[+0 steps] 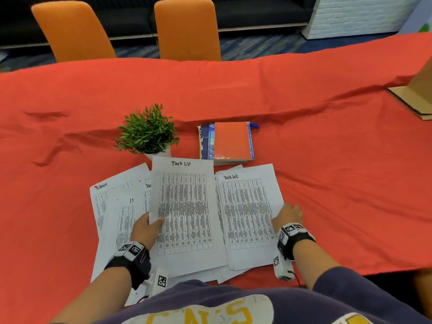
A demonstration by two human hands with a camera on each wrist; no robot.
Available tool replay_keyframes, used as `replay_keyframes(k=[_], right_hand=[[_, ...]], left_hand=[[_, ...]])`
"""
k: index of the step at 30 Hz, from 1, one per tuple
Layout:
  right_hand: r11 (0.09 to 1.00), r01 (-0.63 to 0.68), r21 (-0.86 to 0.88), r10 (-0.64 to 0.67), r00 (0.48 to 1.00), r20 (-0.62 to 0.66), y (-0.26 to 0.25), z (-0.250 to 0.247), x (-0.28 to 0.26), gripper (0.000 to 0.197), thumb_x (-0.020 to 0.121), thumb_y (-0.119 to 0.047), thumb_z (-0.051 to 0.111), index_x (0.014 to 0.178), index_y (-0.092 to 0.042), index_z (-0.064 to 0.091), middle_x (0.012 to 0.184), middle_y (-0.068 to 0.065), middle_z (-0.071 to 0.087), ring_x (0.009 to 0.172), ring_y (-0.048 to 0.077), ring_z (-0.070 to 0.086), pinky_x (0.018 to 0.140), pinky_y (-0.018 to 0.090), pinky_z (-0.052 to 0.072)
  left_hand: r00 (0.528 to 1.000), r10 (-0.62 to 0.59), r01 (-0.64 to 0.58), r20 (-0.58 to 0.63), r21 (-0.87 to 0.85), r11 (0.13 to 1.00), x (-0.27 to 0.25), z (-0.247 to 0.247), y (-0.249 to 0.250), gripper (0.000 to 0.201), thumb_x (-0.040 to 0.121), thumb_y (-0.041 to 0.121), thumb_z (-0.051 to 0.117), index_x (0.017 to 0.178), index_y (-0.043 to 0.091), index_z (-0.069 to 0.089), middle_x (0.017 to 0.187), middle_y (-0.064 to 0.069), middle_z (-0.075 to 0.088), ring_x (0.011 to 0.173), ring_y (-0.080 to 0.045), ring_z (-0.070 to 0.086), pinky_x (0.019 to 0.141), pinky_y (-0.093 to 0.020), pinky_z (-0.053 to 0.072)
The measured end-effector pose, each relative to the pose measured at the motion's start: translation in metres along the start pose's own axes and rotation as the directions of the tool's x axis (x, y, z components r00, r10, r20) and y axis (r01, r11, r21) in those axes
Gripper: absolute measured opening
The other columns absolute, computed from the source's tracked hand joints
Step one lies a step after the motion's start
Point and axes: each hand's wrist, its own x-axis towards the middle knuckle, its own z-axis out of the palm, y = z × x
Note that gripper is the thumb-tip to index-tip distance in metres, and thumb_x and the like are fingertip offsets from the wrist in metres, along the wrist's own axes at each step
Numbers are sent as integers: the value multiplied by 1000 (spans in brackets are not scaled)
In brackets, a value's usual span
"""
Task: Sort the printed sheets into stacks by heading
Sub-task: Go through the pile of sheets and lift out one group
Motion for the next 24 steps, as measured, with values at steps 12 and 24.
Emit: replay_keyframes(k=[12, 24], right_hand=[[996, -60, 68, 59, 998, 7, -8, -3, 0, 52, 77, -7, 62, 125, -7, 41, 129, 15, 45, 122, 34, 39, 100, 41, 37], [861, 199, 468, -194, 979, -59, -21, -12, -44, 25, 87, 8, 41, 98, -12, 50, 87, 9, 59, 63, 23, 53, 50, 26, 38]], left_hand=[[999, 17, -19, 36, 58, 998, 4, -9, 6, 28, 91, 18, 60, 118, 10, 60, 108, -4, 63, 99, -22, 57, 90, -32, 42], [999, 22, -24, 48, 59, 998, 12, -18, 11, 20, 92, 18, 59, 112, 14, 62, 99, 0, 63, 90, -21, 57, 82, -30, 41]])
